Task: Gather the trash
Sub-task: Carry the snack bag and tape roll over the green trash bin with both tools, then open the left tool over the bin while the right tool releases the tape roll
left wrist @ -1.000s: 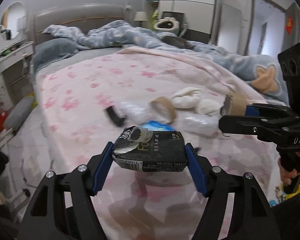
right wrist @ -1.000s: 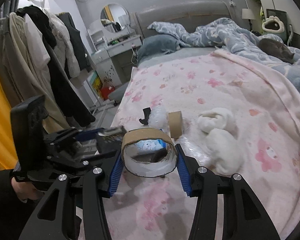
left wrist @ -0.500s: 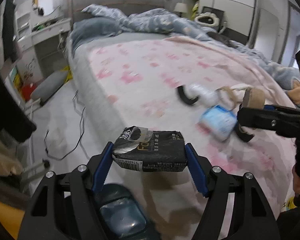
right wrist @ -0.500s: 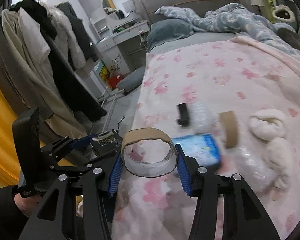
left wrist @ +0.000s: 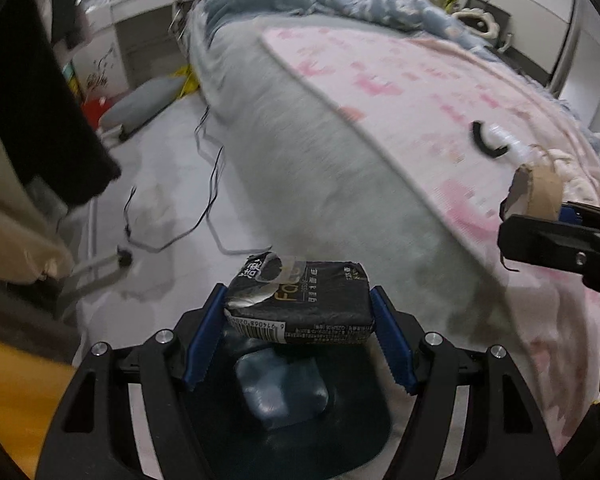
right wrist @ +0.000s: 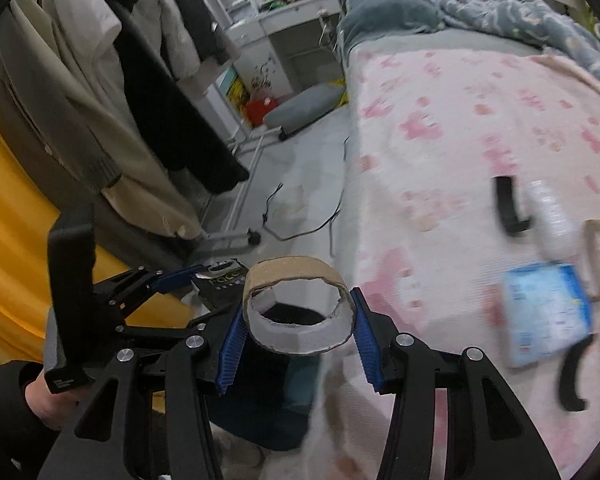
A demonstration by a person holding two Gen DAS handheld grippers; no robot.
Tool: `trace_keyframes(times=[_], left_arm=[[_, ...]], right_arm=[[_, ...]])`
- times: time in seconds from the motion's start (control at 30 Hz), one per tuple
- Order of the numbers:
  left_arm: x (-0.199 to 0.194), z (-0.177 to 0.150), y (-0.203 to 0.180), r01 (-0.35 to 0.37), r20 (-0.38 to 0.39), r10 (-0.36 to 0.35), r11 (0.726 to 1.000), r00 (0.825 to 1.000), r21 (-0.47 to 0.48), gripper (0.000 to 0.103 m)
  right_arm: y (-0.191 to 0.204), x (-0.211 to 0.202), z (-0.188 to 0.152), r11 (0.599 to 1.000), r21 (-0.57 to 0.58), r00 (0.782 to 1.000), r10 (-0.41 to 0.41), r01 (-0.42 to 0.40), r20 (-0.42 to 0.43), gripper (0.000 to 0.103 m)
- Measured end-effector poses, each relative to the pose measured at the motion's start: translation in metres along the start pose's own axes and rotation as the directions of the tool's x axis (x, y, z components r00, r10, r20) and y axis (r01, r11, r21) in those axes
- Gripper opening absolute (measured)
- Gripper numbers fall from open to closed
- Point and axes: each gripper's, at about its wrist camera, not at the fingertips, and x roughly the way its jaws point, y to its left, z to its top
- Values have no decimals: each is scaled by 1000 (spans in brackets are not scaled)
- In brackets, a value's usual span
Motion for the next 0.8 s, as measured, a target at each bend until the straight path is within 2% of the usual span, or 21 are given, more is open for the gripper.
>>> trace_keyframes(times=[0.23, 0.53, 0.8], left_arm=[[23, -22, 41, -20, -140, 13, 998, 990, -55, 73], [46, -52, 65, 19, -301, -54, 993, 952, -118, 73], [55, -69, 75, 28, -376, -86, 987, 923, -157, 73]], right_arm=[[22, 36, 5, 1000, -26, 998, 1, -2, -68, 50], [31, 73, -1, 998, -47, 986, -38, 31, -160, 51], [34, 98, -5, 1000, -29, 976, -14, 8, -219, 51]])
